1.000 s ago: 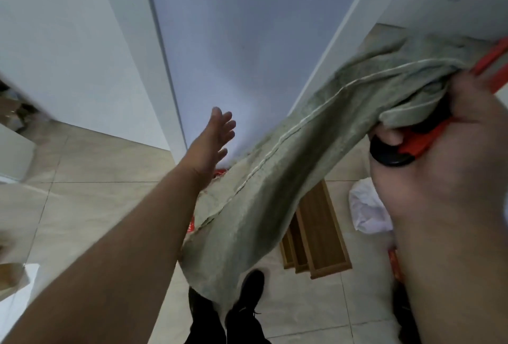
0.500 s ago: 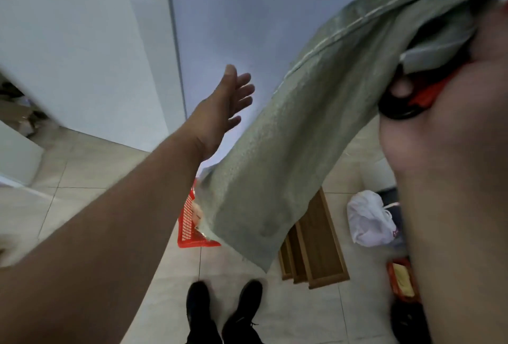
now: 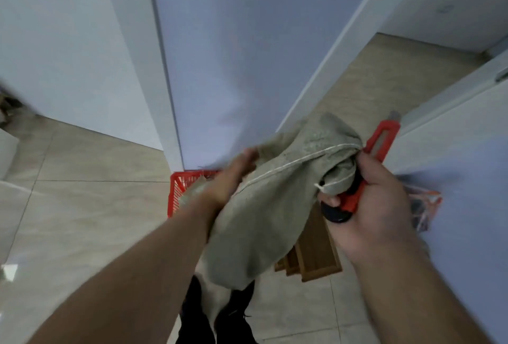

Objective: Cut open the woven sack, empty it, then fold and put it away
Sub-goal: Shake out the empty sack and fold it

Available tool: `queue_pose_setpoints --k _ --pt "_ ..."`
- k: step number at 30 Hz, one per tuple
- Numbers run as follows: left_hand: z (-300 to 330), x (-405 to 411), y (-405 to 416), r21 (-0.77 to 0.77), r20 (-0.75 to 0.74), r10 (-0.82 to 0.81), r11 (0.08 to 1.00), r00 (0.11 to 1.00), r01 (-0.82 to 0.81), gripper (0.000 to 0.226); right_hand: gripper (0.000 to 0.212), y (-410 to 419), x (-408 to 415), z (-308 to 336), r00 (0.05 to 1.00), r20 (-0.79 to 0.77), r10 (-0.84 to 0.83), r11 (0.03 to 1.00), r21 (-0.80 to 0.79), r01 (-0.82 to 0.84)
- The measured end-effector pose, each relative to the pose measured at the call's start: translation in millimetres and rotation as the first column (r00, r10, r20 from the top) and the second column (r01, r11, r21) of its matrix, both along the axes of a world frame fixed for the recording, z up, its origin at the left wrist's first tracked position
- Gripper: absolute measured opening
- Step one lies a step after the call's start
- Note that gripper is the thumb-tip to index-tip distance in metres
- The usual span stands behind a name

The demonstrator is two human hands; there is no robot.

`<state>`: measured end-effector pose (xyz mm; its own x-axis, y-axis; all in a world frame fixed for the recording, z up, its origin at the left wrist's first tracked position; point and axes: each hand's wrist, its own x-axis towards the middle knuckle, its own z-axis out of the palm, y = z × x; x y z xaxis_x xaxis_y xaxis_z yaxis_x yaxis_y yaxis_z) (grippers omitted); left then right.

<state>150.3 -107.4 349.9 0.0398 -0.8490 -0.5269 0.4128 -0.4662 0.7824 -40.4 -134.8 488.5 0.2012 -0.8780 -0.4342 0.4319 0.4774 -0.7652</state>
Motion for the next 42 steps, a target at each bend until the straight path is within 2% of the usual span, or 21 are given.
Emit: queue_pose_setpoints --k 1,3,4,5,6,9,10,12,14,15,17,19,21,23,24,26,30,32,36,39,42 --pt "5.2 -3.8 14.7 0.048 0.13 -0.224 0.975 0.966 0.219 0.048 0.01 3.5 9.3 -8.7 0.999 -0.035 0.003 0.999 0.053 -0.001" --pt "9.4 -17.3 34.0 0.025 0.091 -0.428 0.904 0.899 0.427 0.042 0.01 9.6 16.9 -12.9 0.994 -0.097 -0.04 0.996 0.077 0.047" --pt "8.0 -23.7 26.4 0.003 0.04 -0.367 0.93 0.929 0.368 0.042 0.009 8.8 14.3 -4.8 0.994 -0.083 -0.072 0.996 0.048 0.076" --pt "9.4 -17.1 8.6 0.081 0.089 -0.144 0.987 0.986 0.137 0.045 0.01 10.2 7.0 7.4 0.996 -0.039 -0.081 0.997 -0.007 0.081" --pt "22.3 -8.4 -6.8 0.065 0.126 -0.073 0.996 0.989 0.065 0.049 0.011 12.0 -2.7 21.4 0.996 0.02 -0.084 0.994 -0.068 0.085" --pt "31.5 15.2 -15.1 -0.092 0.003 0.133 0.987 0.991 -0.132 0.042 0.014 13.4 -21.4 35.1 0.985 0.104 -0.141 0.973 -0.171 0.157" --pt "28.7 6.6 -5.2 -0.099 0.099 0.076 0.993 0.992 -0.066 0.039 0.017 14.2 -19.6 22.3 0.988 0.034 -0.15 0.98 -0.129 0.153" --pt "21.4 -16.4 26.9 0.002 0.348 -0.343 0.931 0.872 0.365 0.053 0.022 21.4 -5.9 -13.2 0.964 -0.208 -0.164 0.983 0.041 0.176" --pt "16.1 -28.7 59.8 0.302 0.226 -0.612 0.783 0.758 0.543 0.089 0.02 29.6 -3.8 -37.2 0.909 -0.353 -0.222 0.943 0.159 0.292" --pt "10.5 -24.2 74.3 0.282 0.156 -0.617 0.776 0.771 0.564 0.097 0.017 27.1 -8.5 -39.7 0.9 -0.353 -0.255 0.927 0.176 0.331" --pt "9.6 -14.7 98.4 0.129 0.259 -0.623 0.78 0.738 0.613 0.087 0.016 22.1 -24.1 -28.9 0.896 -0.297 -0.331 0.918 0.117 0.379" --pt "10.6 -11.1 117.7 0.208 0.483 -0.671 0.712 0.562 0.671 0.07 0.013 19.6 -41.3 -8.1 0.876 -0.277 -0.395 0.91 0.015 0.414" --pt "4.7 -14.2 132.0 0.308 0.608 -0.646 0.728 0.462 0.613 0.04 0.019 18.1 -55.0 8.3 0.878 -0.304 -0.37 0.927 -0.061 0.37" --pt "10.8 -10.5 131.7 0.273 0.654 -0.52 0.839 0.55 0.47 0.018 0.021 18.3 -69.3 12.8 0.818 -0.471 -0.329 0.944 -0.161 0.287" --pt "16.9 -2.1 127.8 0.243 0.674 -0.439 0.891 0.594 0.383 0.007 0.018 17.7 -77.9 13.9 0.75 -0.584 -0.309 0.95 -0.217 0.223" --pt "36.7 19.3 120.2 0.224 0.738 -0.305 0.952 0.602 0.208 0.014 0.015 16.7 -97.0 22.0 0.561 -0.774 -0.294 0.948 -0.31 0.069" --pt "67.5 59.3 115.5 0.189 0.968 -0.2 0.978 0.155 0.085 0.02 0.013 17.6 -139.9 38.5 0.196 -0.946 -0.256 0.892 -0.31 -0.329" --pt "91.8 64.5 114.9 0.119 0.993 -0.121 0.989 0.013 0.084 0.026 0.025 21.2 -160.5 48.2 0.084 -0.964 -0.252 0.853 -0.262 -0.452" --pt "152.1 56.5 113.4 -0.016 0.979 0.036 0.994 -0.2 0.104 0.014 0.046 37.7 -205.6 75.9 0.075 -0.986 -0.149 0.757 -0.163 -0.633" --pt "188.8 37.1 118.1 -0.032 0.953 0.057 0.996 -0.298 0.087 0.011 0.056 53.0 -232.9 82.5 -0.106 -0.981 -0.164 0.637 -0.023 -0.77" --pt "216.1 14.3 128.7 -0.016 0.923 0.058 0.993 -0.38 0.114 0.019 0.036 57.9 -258.8 83.6 -0.011 -0.977 -0.213 0.643 -0.131 -0.754"
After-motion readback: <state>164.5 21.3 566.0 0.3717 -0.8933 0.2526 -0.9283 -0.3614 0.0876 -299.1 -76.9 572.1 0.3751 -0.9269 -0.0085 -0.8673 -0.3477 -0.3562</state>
